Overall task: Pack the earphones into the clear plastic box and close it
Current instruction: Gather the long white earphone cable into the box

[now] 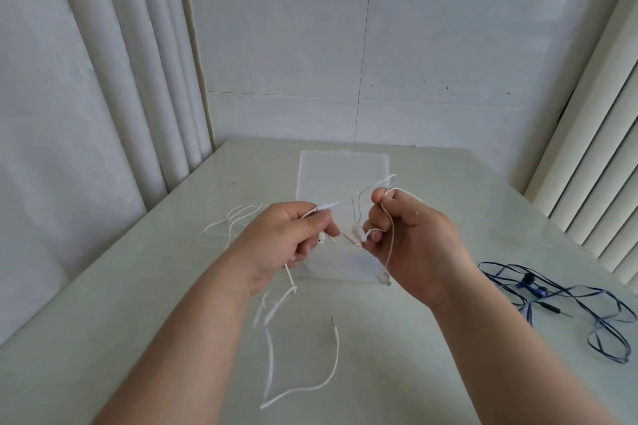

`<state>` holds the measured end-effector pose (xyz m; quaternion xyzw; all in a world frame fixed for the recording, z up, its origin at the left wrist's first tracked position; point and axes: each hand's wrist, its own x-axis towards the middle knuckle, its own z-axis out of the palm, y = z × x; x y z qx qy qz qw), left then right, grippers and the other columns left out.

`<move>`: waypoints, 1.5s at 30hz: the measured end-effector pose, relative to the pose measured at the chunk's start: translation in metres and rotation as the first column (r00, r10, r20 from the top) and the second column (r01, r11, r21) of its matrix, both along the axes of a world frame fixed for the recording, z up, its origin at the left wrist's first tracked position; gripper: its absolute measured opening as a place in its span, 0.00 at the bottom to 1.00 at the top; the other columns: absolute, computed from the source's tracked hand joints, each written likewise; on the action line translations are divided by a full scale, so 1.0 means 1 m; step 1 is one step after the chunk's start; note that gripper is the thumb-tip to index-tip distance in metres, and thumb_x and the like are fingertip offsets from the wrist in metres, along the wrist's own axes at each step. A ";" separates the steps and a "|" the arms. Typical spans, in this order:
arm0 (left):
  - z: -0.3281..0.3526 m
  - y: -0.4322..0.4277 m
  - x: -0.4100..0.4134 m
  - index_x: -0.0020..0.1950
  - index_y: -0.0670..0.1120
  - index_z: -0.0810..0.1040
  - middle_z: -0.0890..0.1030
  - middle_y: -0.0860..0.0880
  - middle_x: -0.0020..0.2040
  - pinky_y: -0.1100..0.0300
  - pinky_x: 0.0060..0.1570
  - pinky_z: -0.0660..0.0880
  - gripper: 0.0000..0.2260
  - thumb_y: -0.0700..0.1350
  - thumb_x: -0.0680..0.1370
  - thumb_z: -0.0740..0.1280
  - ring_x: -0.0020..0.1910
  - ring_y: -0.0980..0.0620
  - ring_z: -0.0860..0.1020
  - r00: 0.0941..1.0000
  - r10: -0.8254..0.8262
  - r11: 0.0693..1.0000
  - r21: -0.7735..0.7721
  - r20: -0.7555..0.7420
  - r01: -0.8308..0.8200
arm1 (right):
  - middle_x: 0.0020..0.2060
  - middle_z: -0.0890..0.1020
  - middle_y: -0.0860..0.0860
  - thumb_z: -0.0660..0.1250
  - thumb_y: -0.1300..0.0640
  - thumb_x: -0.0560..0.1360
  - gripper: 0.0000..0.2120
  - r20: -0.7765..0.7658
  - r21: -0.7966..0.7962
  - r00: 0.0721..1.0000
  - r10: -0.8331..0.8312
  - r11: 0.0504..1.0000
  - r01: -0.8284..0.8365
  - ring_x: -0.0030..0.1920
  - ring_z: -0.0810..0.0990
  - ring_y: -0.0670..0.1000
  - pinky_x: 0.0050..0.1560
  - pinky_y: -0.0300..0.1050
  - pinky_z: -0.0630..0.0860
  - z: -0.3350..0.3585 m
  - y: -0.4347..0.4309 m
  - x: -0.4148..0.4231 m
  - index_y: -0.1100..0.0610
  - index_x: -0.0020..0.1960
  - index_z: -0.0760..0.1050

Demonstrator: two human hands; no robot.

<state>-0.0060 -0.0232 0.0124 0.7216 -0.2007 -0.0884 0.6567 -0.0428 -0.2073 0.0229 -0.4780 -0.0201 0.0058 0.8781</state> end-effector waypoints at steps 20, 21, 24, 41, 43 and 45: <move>0.010 0.010 0.009 0.35 0.46 0.70 0.78 0.44 0.29 0.61 0.26 0.62 0.12 0.42 0.79 0.57 0.24 0.47 0.71 0.960 0.230 0.871 -0.407 -0.158 -0.276 | 0.33 0.78 0.47 0.63 0.56 0.73 0.09 -0.285 -0.918 0.931 0.229 0.215 -0.334 0.30 0.69 0.48 0.28 0.38 0.65 -0.020 0.022 -0.010 0.59 0.48 0.79; 0.010 0.010 0.009 0.35 0.46 0.71 0.78 0.44 0.30 0.61 0.26 0.65 0.13 0.42 0.79 0.57 0.25 0.47 0.73 0.962 0.229 0.865 -0.422 -0.147 -0.271 | 0.31 0.77 0.47 0.64 0.55 0.72 0.10 -0.299 -0.901 0.926 0.231 0.252 -0.354 0.30 0.68 0.49 0.28 0.39 0.65 -0.021 0.023 -0.010 0.60 0.48 0.80; 0.011 0.009 0.008 0.36 0.44 0.72 0.79 0.44 0.30 0.61 0.25 0.70 0.13 0.41 0.80 0.57 0.27 0.47 0.75 0.965 0.223 0.851 -0.455 -0.138 -0.262 | 0.30 0.74 0.48 0.65 0.50 0.69 0.14 -0.328 -0.819 0.914 0.239 0.410 -0.401 0.31 0.66 0.52 0.31 0.43 0.64 -0.024 0.024 -0.007 0.59 0.46 0.81; 0.005 0.013 0.017 0.42 0.40 0.76 0.83 0.43 0.38 0.56 0.40 0.80 0.16 0.49 0.81 0.57 0.40 0.46 0.83 0.977 0.187 0.674 -0.710 -0.106 -0.206 | 0.29 0.79 0.49 0.63 0.53 0.80 0.15 -0.155 -0.680 0.977 0.145 0.701 -0.212 0.25 0.62 0.46 0.25 0.38 0.59 -0.009 0.008 -0.008 0.57 0.36 0.76; 0.004 0.015 0.019 0.41 0.43 0.75 0.83 0.46 0.37 0.56 0.39 0.79 0.17 0.53 0.82 0.56 0.38 0.47 0.83 0.956 0.271 0.674 -0.688 -0.108 -0.269 | 0.26 0.74 0.51 0.63 0.52 0.80 0.16 -0.118 -0.642 0.990 0.073 0.756 -0.132 0.23 0.62 0.46 0.24 0.38 0.59 -0.006 -0.001 -0.005 0.57 0.35 0.76; 0.004 0.016 0.021 0.38 0.46 0.74 0.77 0.49 0.30 0.55 0.40 0.77 0.19 0.56 0.82 0.54 0.33 0.48 0.79 0.915 0.382 0.659 -0.656 -0.132 -0.369 | 0.24 0.69 0.49 0.64 0.50 0.79 0.17 -0.068 -0.629 0.998 -0.013 0.776 -0.033 0.23 0.62 0.47 0.25 0.40 0.59 -0.004 -0.008 -0.002 0.57 0.35 0.76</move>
